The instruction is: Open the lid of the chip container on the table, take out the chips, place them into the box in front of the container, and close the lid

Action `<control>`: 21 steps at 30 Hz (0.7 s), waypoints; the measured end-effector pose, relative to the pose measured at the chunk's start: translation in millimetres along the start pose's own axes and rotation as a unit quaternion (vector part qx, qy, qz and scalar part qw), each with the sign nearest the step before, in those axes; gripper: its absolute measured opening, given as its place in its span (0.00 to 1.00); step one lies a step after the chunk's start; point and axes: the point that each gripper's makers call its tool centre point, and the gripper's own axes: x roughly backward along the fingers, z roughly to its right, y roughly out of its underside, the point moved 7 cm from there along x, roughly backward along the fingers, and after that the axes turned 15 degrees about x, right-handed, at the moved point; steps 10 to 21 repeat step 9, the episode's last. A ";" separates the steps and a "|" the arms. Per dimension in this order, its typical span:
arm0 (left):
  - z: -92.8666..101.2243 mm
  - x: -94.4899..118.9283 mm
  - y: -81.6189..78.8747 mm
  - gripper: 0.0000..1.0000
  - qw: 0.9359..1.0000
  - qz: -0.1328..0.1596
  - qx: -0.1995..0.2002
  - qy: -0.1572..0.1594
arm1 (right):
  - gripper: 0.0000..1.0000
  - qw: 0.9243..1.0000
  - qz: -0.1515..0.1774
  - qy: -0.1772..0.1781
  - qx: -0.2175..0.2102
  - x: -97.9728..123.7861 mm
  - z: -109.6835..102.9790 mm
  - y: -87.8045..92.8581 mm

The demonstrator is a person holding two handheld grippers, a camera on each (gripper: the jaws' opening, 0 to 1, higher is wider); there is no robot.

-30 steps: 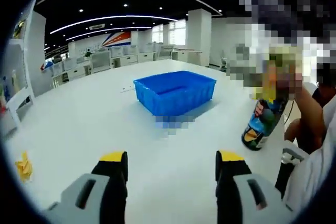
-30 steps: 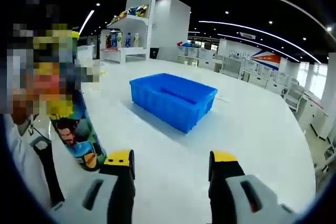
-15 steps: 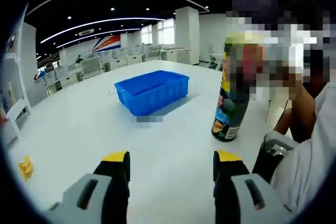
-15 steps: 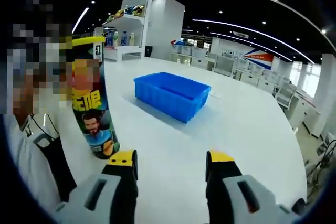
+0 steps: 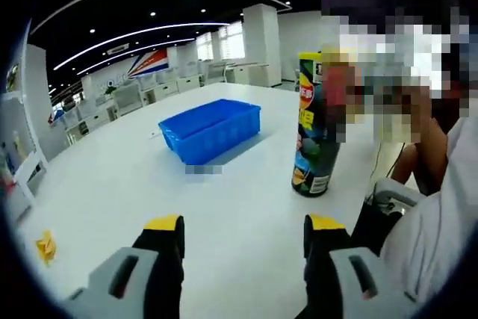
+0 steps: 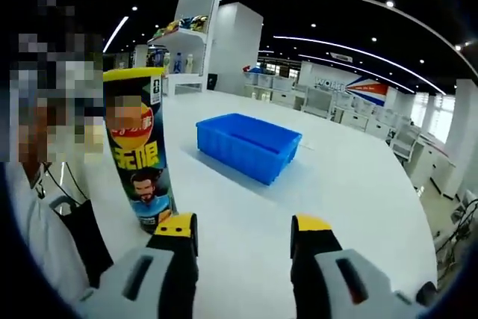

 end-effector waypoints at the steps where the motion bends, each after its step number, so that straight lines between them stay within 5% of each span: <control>1: 0.6 -0.2 0.4 0.65 1.000 0.000 0.000 0.000 | 0.48 1.000 0.000 0.000 0.001 0.6 0.0 -0.3; 21: 3.6 1.4 3.2 0.64 1.000 -0.008 -0.013 -0.009 | 0.48 1.000 0.015 -0.014 0.004 6.4 -3.0 -5.9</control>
